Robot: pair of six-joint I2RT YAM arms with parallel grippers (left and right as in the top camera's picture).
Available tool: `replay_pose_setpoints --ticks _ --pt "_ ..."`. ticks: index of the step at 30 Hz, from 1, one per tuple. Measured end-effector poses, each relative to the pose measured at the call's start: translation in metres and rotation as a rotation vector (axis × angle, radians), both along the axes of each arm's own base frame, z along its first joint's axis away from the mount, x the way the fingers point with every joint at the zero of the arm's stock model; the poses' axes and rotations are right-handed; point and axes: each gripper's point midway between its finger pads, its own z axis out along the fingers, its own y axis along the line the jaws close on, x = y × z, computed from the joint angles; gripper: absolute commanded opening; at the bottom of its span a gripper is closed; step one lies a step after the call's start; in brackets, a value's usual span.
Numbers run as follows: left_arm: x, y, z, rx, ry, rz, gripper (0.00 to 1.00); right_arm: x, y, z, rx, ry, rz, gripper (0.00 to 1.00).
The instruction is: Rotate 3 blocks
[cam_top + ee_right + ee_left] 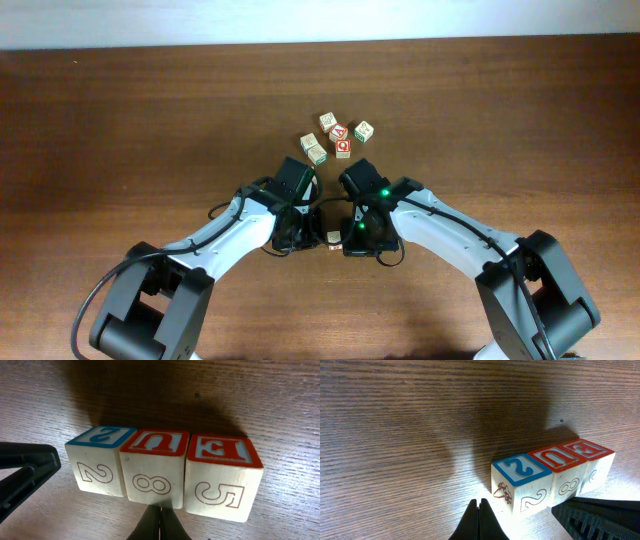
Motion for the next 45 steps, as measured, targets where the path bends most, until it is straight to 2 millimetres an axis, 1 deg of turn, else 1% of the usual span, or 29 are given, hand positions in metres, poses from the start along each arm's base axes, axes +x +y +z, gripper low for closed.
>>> replay_pose_setpoints --ticks 5,8,9,10,11,12,13,15,16,19,21,25,31,39,40,41,42,43,44,45 --pt "0.0 0.0 0.0 0.0 0.0 0.0 0.0 0.001 0.001 0.0 0.002 -0.003 -0.003 0.04" --pt "0.0 0.0 0.0 0.0 0.0 0.0 0.0 -0.009 -0.005 0.004 -0.015 0.035 0.017 0.04" --pt "0.0 0.0 0.0 0.0 0.0 0.0 0.0 -0.012 -0.008 0.016 -0.013 0.019 0.019 0.04" --pt "0.0 0.0 0.0 -0.001 -0.002 0.0 0.0 -0.012 -0.009 0.035 0.004 -0.026 0.019 0.04" --pt "0.0 0.0 0.0 0.0 -0.001 0.0 0.0 -0.008 -0.013 0.046 0.002 -0.062 0.012 0.04" --pt "0.0 0.0 0.0 -0.001 -0.002 0.0 0.0 -0.006 -0.017 0.045 -0.019 -0.073 0.002 0.04" --pt "0.0 0.0 0.0 -0.001 -0.001 0.0 0.0 -0.006 -0.023 0.037 -0.051 -0.079 -0.016 0.04" --pt "0.001 0.0 0.0 -0.002 -0.003 0.0 0.0 -0.006 -0.027 0.026 -0.06 -0.094 -0.032 0.04" --pt "0.001 0.0 0.0 -0.002 -0.003 0.0 0.0 -0.009 -0.03 0.02 -0.07 -0.086 -0.033 0.04" --pt "0.001 0.0 0.0 -0.002 -0.003 0.0 0.0 -0.006 -0.032 0.015 -0.078 -0.087 -0.042 0.04" --pt "0.001 0.0 0.0 -0.002 -0.003 0.0 0.0 -0.004 -0.037 0.006 -0.09 -0.062 -0.06 0.04" --pt "0.001 0.0 0.0 -0.002 -0.003 0.0 0.0 0.002 -0.038 0.0 -0.061 -0.043 -0.084 0.04" --pt "0.001 0.0 0.0 -0.002 -0.003 0.0 0.0 0.004 -0.035 0.0 -0.035 -0.04 -0.079 0.04" --pt "0.001 0.0 0.0 -0.002 -0.003 0.0 0.0 0.006 -0.027 0.002 0.011 -0.059 -0.007 0.04" --pt "0.001 0.0 0.0 -0.002 -0.003 0.0 0.0 0.005 -0.026 0.002 0.016 -0.056 -0.002 0.04" --pt "0.001 0.0 0.0 -0.002 -0.003 0.0 0.0 0.0 -0.028 0.004 0.009 -0.035 0.01 0.04" --pt "0.0 0.0 0.0 -0.001 -0.002 0.0 0.0 -0.001 -0.029 0.013 0.016 -0.045 0.015 0.04" --pt "0.001 0.0 0.0 -0.001 -0.002 0.0 0.0 0.003 -0.035 0.041 0.048 -0.103 0.003 0.04" --pt "0.001 -0.001 0.0 -0.002 -0.003 0.0 0.0 0.01 -0.042 0.057 0.066 -0.148 -0.019 0.04" --pt "0.001 0.0 0.0 -0.002 -0.002 0.0 0.0 0.024 -0.062 0.075 0.09 -0.208 -0.055 0.05"
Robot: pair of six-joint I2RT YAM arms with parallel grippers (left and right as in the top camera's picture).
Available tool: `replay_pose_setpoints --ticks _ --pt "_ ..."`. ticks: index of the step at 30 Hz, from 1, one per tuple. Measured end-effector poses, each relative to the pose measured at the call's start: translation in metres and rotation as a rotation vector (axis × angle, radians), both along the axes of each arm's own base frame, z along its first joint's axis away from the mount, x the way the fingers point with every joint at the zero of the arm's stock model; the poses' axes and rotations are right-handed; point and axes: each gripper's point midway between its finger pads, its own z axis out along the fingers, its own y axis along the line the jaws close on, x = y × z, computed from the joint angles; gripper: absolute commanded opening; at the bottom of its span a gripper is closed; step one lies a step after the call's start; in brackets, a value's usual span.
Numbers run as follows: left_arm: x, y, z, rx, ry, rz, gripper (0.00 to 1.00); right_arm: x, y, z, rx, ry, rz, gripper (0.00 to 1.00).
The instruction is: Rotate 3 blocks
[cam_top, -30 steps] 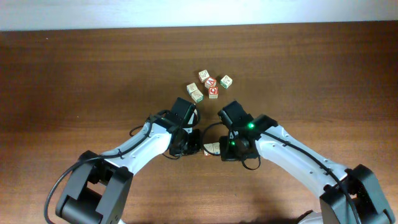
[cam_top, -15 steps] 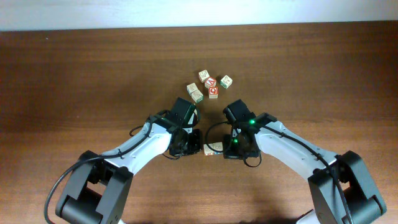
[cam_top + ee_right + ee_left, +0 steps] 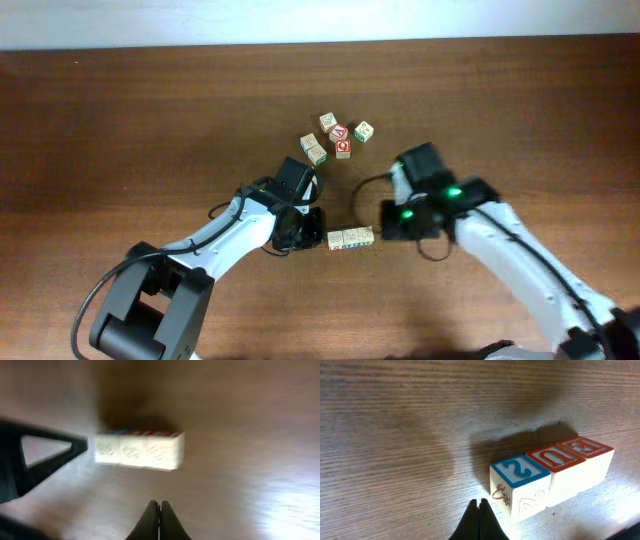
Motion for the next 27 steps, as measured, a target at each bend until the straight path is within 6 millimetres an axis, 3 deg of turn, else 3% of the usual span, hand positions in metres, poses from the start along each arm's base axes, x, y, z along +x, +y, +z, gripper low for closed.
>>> replay_pose_setpoints --ticks 2,5,7,10,20,27 --pt "0.002 -0.001 0.001 -0.005 -0.008 0.0 0.0 0.011 -0.016 -0.001 0.039 -0.012 0.022 0.04" --pt "0.002 -0.001 0.001 -0.006 -0.015 -0.01 0.0 0.026 -0.018 -0.026 0.208 0.01 0.104 0.04" --pt "0.004 -0.002 0.001 -0.009 -0.026 -0.022 0.0 0.023 -0.012 -0.037 0.303 0.028 0.137 0.04" --pt "0.003 -0.011 0.003 -0.022 -0.053 -0.069 0.0 0.022 -0.006 -0.035 0.346 0.024 0.152 0.04" --pt "-0.001 -0.017 0.003 -0.024 -0.032 -0.03 0.0 0.017 -0.01 -0.046 0.373 0.075 0.048 0.04" --pt "-0.003 -0.02 0.003 -0.025 -0.028 -0.028 0.0 0.008 -0.011 -0.067 0.378 0.115 0.007 0.04"
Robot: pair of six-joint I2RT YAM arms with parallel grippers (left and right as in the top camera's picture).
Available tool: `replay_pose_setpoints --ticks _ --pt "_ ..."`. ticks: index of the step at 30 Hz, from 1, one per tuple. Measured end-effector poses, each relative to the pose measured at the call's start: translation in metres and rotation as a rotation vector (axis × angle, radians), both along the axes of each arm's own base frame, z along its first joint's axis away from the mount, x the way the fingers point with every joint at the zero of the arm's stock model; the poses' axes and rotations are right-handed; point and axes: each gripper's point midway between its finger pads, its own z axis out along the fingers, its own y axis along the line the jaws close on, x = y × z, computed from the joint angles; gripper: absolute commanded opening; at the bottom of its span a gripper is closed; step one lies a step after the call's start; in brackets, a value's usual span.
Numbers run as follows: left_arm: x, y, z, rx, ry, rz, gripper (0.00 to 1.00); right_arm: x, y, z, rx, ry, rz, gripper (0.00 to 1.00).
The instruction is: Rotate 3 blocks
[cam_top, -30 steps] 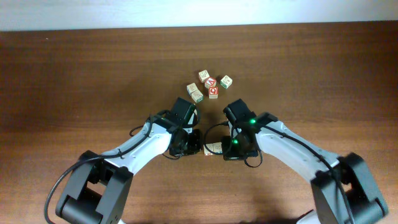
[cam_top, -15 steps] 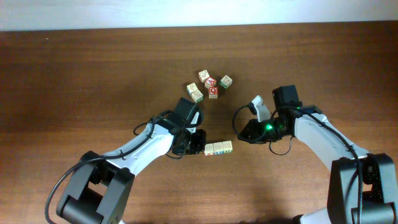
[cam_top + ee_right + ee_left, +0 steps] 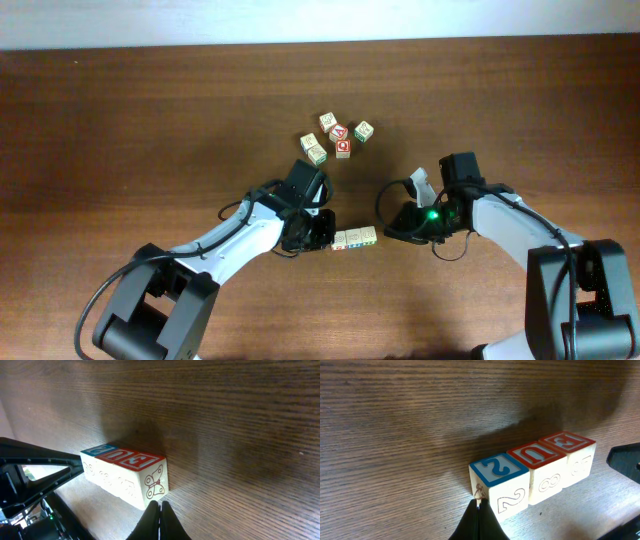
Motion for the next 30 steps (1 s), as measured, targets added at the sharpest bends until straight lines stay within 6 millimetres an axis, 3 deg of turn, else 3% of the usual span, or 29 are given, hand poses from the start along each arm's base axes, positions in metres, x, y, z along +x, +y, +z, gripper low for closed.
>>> replay_pose_setpoints --ticks 5,12,21,30 --pt "0.001 -0.001 0.0 -0.004 -0.005 0.0 0.0 0.0 0.007 -0.022 0.027 0.04 0.02 0.04" --pt "0.004 0.001 0.0 0.007 -0.015 0.006 0.0 -0.006 0.02 -0.019 0.052 0.015 0.087 0.04" --pt "0.004 0.002 -0.001 0.013 -0.019 0.008 0.0 -0.009 0.02 -0.019 0.051 0.005 0.112 0.04" --pt "0.006 0.006 -0.002 0.033 -0.028 0.016 0.0 -0.005 0.027 0.012 0.06 -0.097 0.144 0.04"
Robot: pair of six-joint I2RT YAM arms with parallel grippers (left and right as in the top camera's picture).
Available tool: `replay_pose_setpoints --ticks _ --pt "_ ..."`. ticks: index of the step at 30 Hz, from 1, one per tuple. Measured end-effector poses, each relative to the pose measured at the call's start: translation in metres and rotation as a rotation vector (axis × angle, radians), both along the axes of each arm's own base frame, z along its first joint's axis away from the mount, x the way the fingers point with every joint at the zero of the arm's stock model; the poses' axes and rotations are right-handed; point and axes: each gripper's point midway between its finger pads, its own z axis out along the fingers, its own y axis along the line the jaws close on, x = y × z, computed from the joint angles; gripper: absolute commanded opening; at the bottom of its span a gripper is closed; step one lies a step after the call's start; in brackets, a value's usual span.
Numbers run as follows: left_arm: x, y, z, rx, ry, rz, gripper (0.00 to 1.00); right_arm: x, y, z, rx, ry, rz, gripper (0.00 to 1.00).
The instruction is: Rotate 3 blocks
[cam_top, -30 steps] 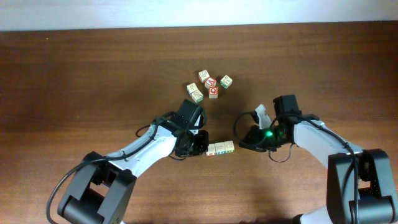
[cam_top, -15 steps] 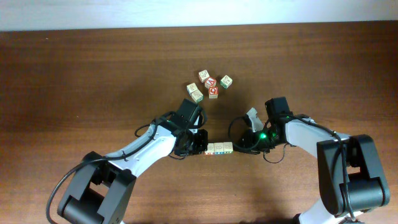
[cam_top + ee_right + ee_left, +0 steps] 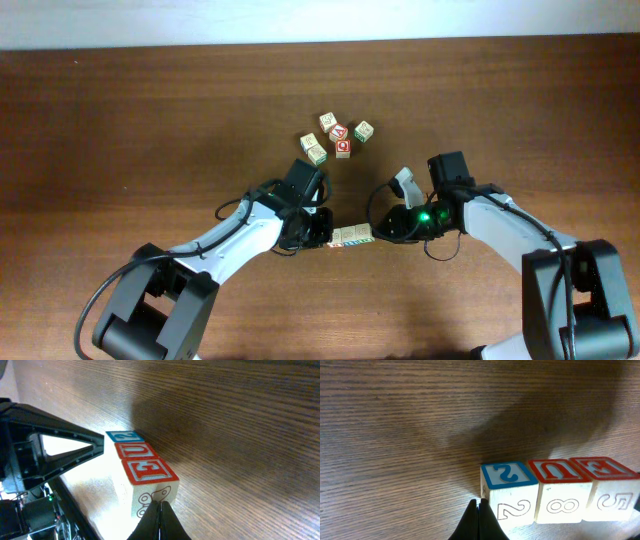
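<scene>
Three wooden blocks stand side by side in a row (image 3: 350, 237) on the table: a blue-topped "2" block (image 3: 509, 487), a red-topped "U" block (image 3: 560, 485) and a red-topped "E" block (image 3: 607, 485). My left gripper (image 3: 479, 506) is shut, with its tip against the outer end of the "2" block. At the other end my right gripper (image 3: 161, 506) is also shut, and its tip touches the butterfly face of the "E" block (image 3: 150, 480). Neither gripper holds anything. In the overhead view the left gripper (image 3: 322, 236) and right gripper (image 3: 379, 231) flank the row.
Several more letter blocks (image 3: 337, 137) lie in a loose cluster farther back on the brown wooden table (image 3: 150, 120). In the right wrist view the left arm's black gripper (image 3: 55, 455) shows just beyond the row.
My right gripper has moved in from just right of the row and now touches the "E" block's end face. The row has turned a little and sits slightly more to the left.
At first my left tip was near the "2" end and my right tip was at the row's long numbered side. Then the right arm was off to the right, clear of the row. After that it was near the "E" end. Now both shut tips press opposite ends.
</scene>
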Motion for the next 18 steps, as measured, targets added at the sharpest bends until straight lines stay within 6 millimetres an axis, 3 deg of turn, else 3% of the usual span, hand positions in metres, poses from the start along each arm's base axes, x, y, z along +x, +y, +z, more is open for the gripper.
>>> replay_pose_setpoints --ticks 3,6,11,16,18 --pt "0.0 -0.003 0.001 -0.014 -0.001 -0.005 0.0 -0.002 0.007 0.013 0.032 -0.023 0.018 0.04" --pt "0.0 -0.003 0.001 -0.018 0.001 -0.006 0.0 -0.002 0.007 0.013 0.033 -0.02 0.015 0.04" --pt "-0.001 -0.006 0.002 -0.032 0.006 -0.011 0.0 0.004 -0.016 -0.008 -0.146 0.042 -0.112 0.04" --pt "-0.002 -0.006 0.003 -0.034 0.008 -0.012 0.0 0.007 -0.017 -0.011 -0.146 0.064 -0.139 0.04" --pt "-0.002 -0.006 0.003 -0.034 0.008 -0.012 0.0 0.015 -0.033 -0.011 -0.142 0.071 -0.197 0.04"
